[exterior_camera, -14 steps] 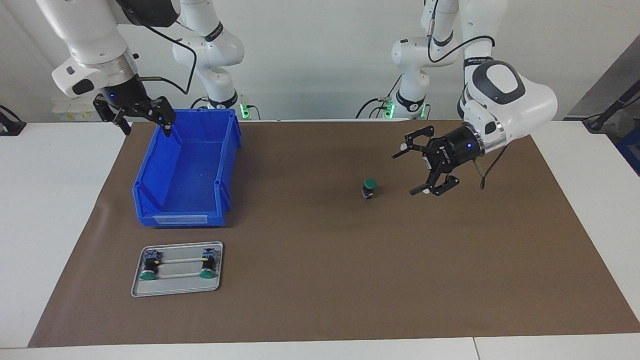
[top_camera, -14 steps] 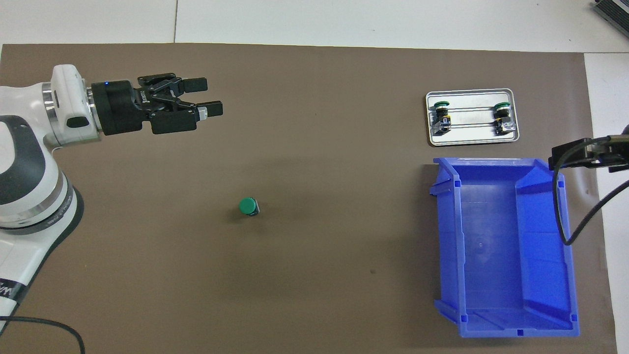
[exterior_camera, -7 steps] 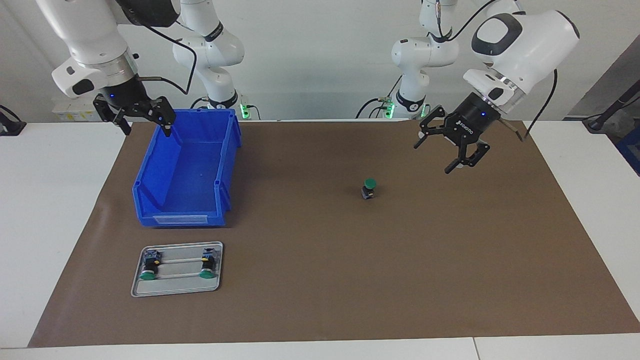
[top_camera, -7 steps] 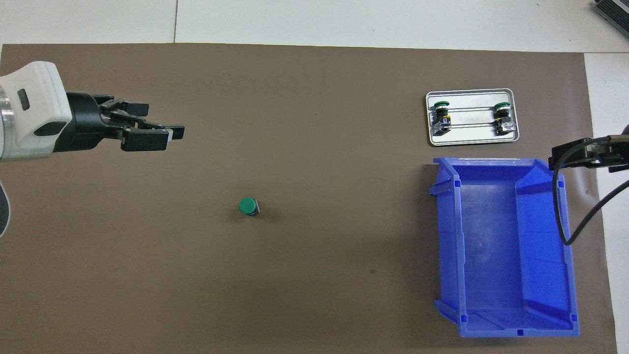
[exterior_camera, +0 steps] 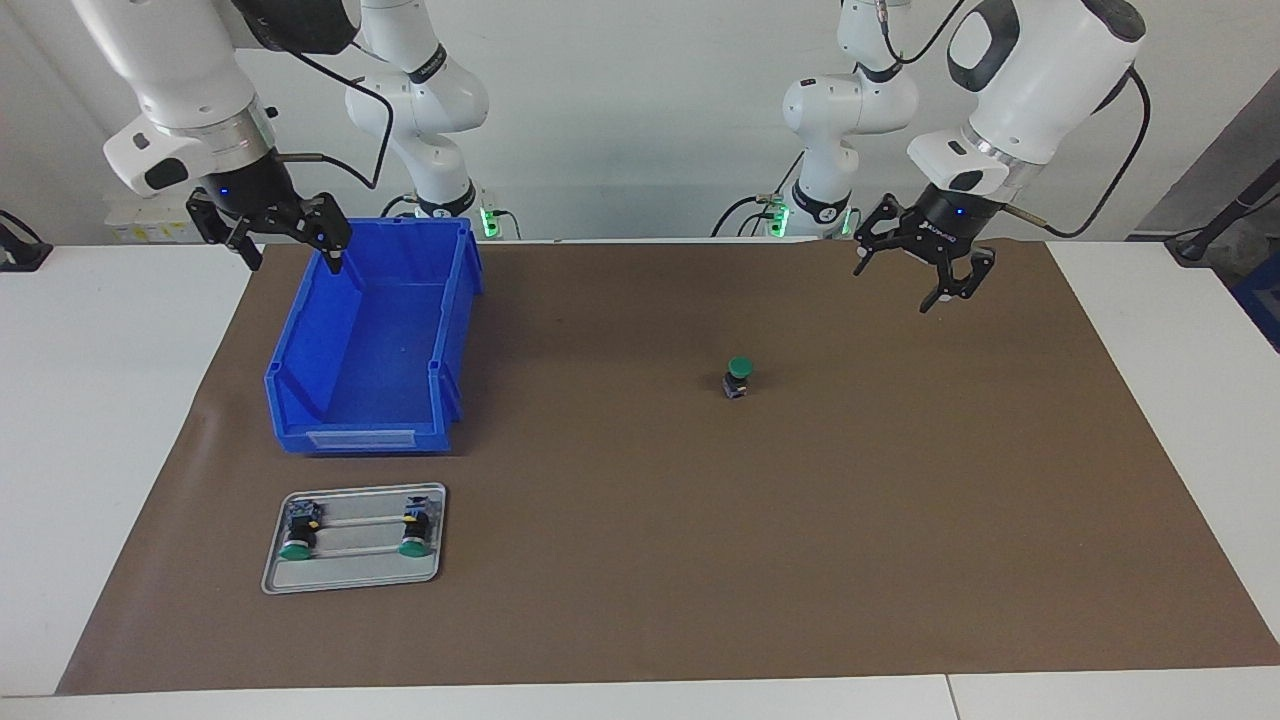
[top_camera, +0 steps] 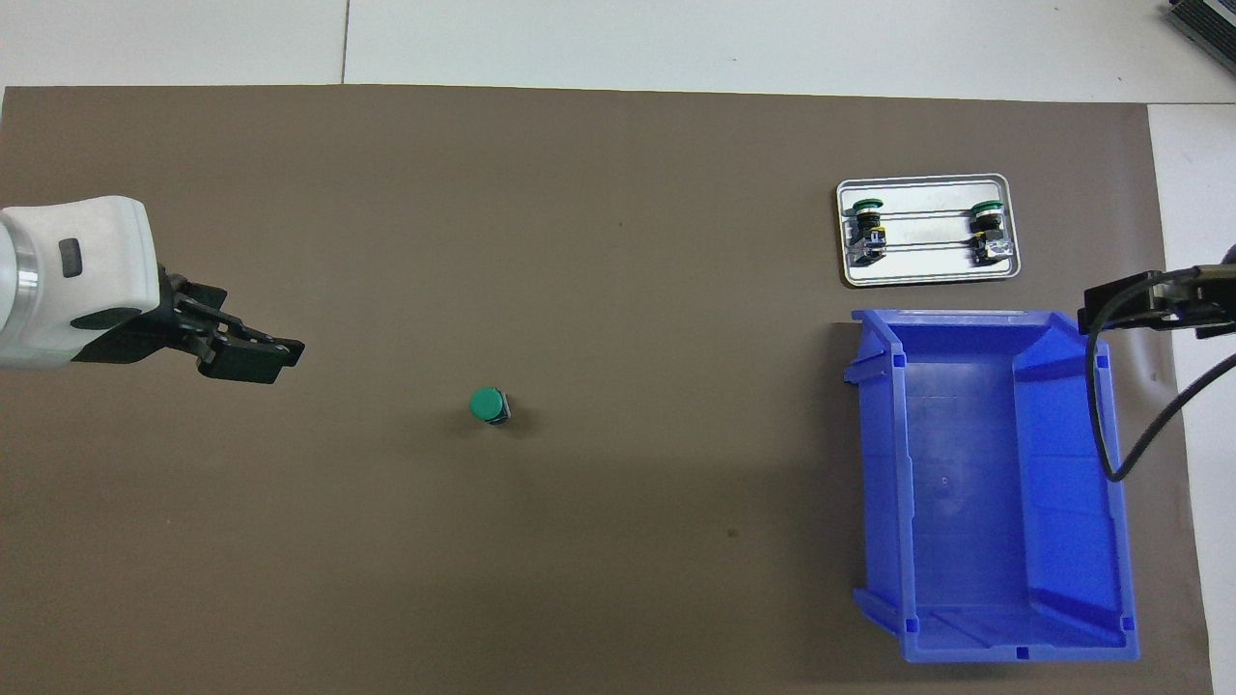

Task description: Place and press button with both arms

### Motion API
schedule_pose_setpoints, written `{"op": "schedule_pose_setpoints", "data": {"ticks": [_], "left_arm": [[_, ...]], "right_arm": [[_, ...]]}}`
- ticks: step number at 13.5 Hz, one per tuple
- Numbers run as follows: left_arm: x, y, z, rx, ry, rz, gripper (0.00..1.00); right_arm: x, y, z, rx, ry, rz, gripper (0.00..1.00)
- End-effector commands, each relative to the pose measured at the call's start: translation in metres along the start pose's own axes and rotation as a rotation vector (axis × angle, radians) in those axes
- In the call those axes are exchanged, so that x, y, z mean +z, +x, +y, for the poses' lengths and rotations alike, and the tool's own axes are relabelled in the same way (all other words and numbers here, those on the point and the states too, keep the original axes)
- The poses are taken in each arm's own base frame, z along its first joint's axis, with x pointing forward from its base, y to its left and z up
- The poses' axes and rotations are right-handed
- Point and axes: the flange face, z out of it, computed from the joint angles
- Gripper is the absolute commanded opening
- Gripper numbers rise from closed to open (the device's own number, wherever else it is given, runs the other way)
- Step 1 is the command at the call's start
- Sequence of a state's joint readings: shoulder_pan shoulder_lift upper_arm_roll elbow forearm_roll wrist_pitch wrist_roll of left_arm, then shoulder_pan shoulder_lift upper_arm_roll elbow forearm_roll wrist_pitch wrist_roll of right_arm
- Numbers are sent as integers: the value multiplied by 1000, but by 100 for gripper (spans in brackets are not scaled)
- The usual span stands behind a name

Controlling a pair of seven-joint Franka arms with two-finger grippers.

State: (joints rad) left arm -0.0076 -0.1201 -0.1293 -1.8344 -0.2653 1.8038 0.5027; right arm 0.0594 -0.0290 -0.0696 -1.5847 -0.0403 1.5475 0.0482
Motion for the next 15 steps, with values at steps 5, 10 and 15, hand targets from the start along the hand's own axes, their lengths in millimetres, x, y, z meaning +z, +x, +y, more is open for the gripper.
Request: {"op": "schedule_pose_setpoints", "data": {"ticks": [5,10,15], "left_arm": [[16,9,73,-375,195,-68,98],[69,37,135,-459,182,-69,51],[169,21,156,-518,179,-71,0]], "right_arm": [[-2,-5,0,-16,7,-4,100],[-2,-5,0,-16,7,-4,100],[-2,-5,0,-17,7,-4,100]]}}
